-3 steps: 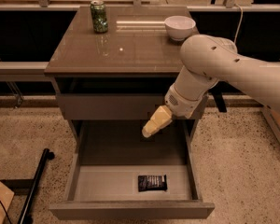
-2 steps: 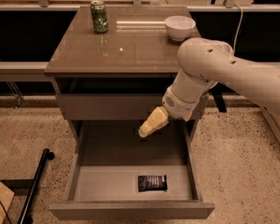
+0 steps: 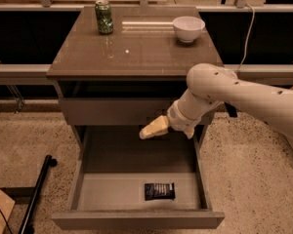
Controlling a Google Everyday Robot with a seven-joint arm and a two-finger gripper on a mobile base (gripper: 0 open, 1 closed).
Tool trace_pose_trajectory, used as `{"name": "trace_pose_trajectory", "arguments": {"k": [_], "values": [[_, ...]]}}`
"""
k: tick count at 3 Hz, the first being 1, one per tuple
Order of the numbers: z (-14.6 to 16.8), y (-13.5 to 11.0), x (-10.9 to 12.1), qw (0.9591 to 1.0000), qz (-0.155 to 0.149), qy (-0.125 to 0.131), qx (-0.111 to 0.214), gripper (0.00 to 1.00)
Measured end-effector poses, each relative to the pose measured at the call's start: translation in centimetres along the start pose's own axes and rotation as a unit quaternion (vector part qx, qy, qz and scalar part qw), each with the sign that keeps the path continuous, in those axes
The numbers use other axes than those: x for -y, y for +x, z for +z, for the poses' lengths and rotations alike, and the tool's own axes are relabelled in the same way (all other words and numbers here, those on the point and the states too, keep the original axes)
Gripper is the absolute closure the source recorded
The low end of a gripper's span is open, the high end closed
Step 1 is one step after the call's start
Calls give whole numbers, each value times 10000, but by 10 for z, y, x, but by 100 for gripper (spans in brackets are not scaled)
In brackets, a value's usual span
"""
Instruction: Pick rxbar blueberry from middle drawer and place on counter
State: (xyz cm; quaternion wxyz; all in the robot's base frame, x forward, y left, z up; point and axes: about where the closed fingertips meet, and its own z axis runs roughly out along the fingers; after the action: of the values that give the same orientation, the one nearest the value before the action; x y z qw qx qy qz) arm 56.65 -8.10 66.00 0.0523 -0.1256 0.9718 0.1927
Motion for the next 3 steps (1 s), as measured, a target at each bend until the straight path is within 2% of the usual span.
{"name": "trace_pose_trajectory", "arguments": {"k": [1, 2, 3], "values": [[34, -6, 14, 9987, 504, -79, -38, 0], [70, -5, 28, 9952, 946, -48, -247, 0], [72, -3, 29, 9948, 980, -49, -271, 0]]}}
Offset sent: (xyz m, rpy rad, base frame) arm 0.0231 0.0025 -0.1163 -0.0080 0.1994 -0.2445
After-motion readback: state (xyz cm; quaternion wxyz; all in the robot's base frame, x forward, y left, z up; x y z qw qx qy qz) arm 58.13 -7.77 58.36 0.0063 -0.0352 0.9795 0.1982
